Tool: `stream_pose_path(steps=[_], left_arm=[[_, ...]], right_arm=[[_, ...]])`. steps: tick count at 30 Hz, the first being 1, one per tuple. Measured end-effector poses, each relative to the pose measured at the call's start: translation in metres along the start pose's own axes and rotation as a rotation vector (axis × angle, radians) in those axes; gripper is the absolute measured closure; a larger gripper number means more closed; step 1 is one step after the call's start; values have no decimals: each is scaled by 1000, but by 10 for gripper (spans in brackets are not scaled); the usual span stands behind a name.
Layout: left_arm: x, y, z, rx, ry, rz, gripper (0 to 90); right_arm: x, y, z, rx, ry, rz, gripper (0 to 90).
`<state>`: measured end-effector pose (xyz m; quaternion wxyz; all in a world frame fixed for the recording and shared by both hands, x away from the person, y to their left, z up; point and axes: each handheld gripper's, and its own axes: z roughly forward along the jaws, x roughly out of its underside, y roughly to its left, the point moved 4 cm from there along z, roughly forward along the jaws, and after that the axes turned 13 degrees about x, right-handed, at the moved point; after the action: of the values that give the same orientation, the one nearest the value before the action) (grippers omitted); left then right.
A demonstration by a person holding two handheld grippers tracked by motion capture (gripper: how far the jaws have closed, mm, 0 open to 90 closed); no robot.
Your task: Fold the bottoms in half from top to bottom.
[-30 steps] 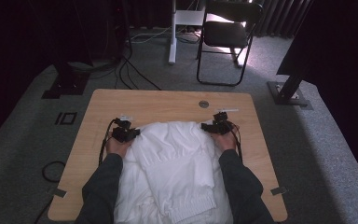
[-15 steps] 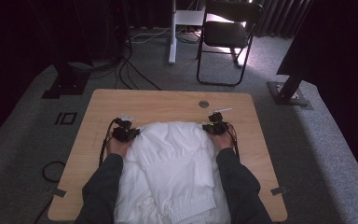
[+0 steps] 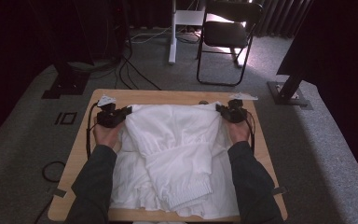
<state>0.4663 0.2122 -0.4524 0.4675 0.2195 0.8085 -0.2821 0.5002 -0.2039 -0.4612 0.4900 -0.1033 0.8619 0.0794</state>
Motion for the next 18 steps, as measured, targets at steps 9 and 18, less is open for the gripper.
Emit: stream_pose_path(steps=[9, 18], left_arm=[[7, -19, -19, 50, -19, 24, 862], [38, -63, -74, 119, -52, 110, 860]], right_arm=[[9, 1, -28, -23, -43, -51, 880], [45, 3, -93, -79, -124, -58, 880]])
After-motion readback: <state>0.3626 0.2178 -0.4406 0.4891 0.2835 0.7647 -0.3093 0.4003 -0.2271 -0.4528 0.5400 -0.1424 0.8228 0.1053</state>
